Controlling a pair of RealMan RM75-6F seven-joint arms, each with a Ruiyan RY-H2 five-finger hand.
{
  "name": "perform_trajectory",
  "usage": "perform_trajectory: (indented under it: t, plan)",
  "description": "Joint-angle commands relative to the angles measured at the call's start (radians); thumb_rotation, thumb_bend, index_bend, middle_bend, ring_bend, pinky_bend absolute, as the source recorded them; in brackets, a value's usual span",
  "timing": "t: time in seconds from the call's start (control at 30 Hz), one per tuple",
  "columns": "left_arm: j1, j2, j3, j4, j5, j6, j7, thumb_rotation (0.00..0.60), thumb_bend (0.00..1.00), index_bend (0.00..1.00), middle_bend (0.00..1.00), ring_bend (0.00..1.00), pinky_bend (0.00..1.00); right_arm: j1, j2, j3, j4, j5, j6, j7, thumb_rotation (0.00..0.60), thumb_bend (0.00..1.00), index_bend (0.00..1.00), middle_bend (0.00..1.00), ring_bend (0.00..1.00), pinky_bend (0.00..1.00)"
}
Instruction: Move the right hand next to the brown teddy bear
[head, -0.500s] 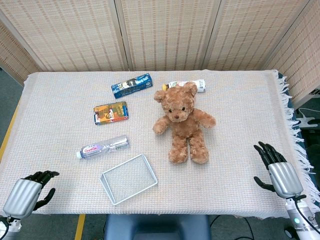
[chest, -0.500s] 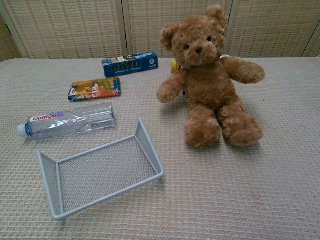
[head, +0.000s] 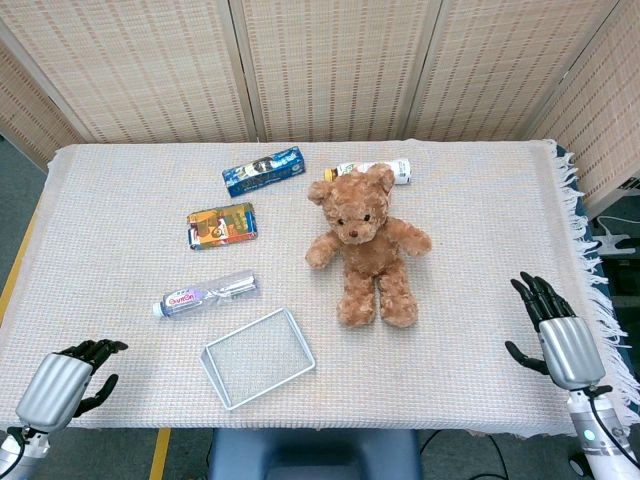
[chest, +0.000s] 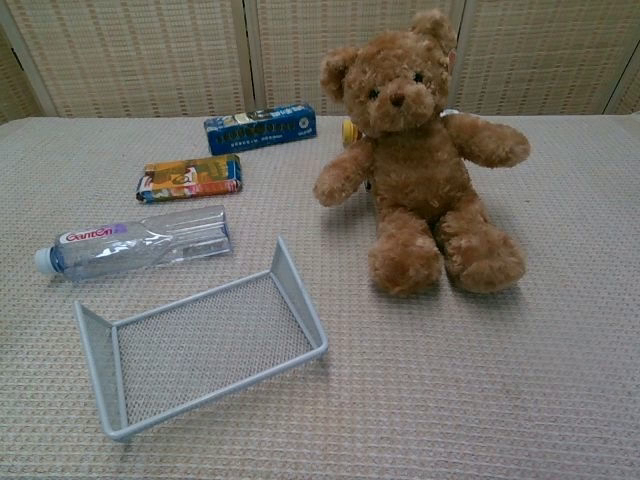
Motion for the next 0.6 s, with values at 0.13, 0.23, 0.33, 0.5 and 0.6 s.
perform_trajectory:
  t: [0.13, 0.23, 0.33, 0.5, 0.6]
  plan:
    - [-0.008, -0.001, -0.001, 0.009, -0.007, -0.007, -0.019, 0.6, 0.39, 0.31, 0.38, 0.4, 0.66, 0.094, -0.129, 0.087, 0.133, 0.029, -0.03, -0.029, 0.6, 0.12, 0.1, 0.04, 0.0, 0.21]
    - [-0.004, 0.004, 0.004, -0.001, 0.004, 0.008, -0.017, 0.6, 0.38, 0.31, 0.38, 0.4, 0.66, 0.134, -0.167, 0.109, 0.16, 0.042, -0.062, -0.057, 0.6, 0.13, 0.11, 0.04, 0.0, 0.21]
    - [0.0, 0.003, 0.005, 0.0, 0.017, 0.025, -0.015, 0.6, 0.38, 0.31, 0.38, 0.4, 0.66, 0.178, -0.2, 0.128, 0.181, 0.06, -0.108, -0.074, 0.6, 0.13, 0.11, 0.04, 0.0, 0.21]
    - [-0.002, 0.002, 0.005, -0.002, 0.001, 0.01, -0.014, 0.6, 0.38, 0.31, 0.38, 0.4, 0.66, 0.247, -0.269, 0.152, 0.247, 0.086, -0.173, -0.091, 0.6, 0.13, 0.2, 0.04, 0.0, 0.21]
    - [-0.002, 0.004, 0.008, -0.002, -0.005, 0.004, -0.007, 0.6, 0.38, 0.31, 0.38, 0.4, 0.66, 0.283, -0.323, 0.165, 0.309, 0.091, -0.183, -0.108, 0.6, 0.13, 0.22, 0.04, 0.0, 0.21]
